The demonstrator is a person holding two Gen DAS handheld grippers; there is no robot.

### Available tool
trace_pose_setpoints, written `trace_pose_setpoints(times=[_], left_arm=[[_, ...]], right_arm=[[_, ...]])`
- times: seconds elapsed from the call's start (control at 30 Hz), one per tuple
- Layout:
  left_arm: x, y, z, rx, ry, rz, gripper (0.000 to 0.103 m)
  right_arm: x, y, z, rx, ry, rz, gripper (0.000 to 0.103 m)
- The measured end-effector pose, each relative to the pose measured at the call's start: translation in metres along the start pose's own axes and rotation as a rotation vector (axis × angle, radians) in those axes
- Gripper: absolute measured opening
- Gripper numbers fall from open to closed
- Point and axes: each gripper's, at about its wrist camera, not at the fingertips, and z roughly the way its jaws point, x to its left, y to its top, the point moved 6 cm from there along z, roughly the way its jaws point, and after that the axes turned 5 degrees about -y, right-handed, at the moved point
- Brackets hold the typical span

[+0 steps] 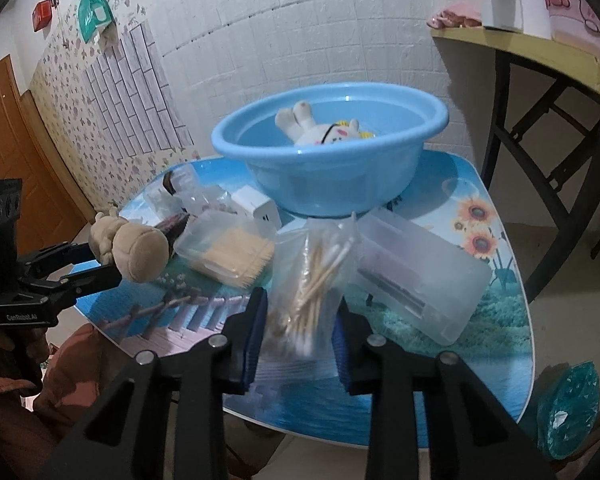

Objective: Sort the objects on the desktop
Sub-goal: 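Carry the plush doll and cotton swab bag over the blue basin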

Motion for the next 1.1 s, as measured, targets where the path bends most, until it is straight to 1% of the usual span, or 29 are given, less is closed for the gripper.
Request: trace_pose_setpoints(times=[0.3,0.6,0.9,1.1], left_arm=[[-0.001,0.014,-0.008,-0.015,0.015,-0.012,0.074],[-0.003,0.036,-0.019,-0.054,0.024,-0.009,0.074],[-0.013,0.066,-0.015,-0.078,0.022,0.024,0.075],[-0.017,0.087,-0.004,-0.083,0.015,0.029,0.075]], right_arm=[[0.004,0.012,-0.008,-0.024,0.001,-0.004,0.03],[0.012,0.034,-0.026,-0.092,0.028,-0.019,0.03],[0.013,0.062,-0.035,-0.159,0.053,-0.026,0.03],[0.009,0.08,-0.028,-0.191,0.056,-0.025,0.03]])
